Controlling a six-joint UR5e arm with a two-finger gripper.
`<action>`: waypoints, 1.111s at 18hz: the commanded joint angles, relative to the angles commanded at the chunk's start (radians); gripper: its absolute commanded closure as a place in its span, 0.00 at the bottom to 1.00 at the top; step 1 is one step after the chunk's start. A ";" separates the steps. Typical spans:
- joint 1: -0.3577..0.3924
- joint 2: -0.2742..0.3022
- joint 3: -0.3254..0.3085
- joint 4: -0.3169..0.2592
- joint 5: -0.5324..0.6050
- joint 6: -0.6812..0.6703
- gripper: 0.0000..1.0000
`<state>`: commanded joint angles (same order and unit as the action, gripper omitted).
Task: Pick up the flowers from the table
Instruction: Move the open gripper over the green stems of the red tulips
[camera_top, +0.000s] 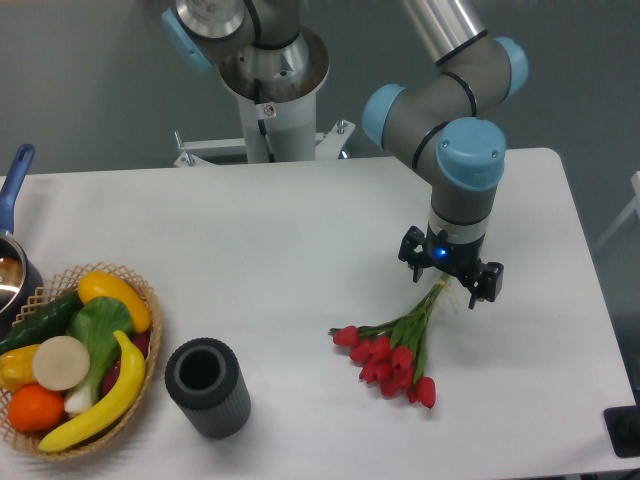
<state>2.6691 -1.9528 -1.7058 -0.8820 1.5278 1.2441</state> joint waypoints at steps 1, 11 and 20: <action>0.002 0.000 0.000 0.000 -0.002 0.002 0.00; 0.006 -0.003 -0.070 0.083 -0.072 -0.006 0.00; 0.002 -0.011 -0.058 0.083 -0.064 0.002 0.00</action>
<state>2.6707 -1.9635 -1.7641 -0.7992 1.4634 1.2456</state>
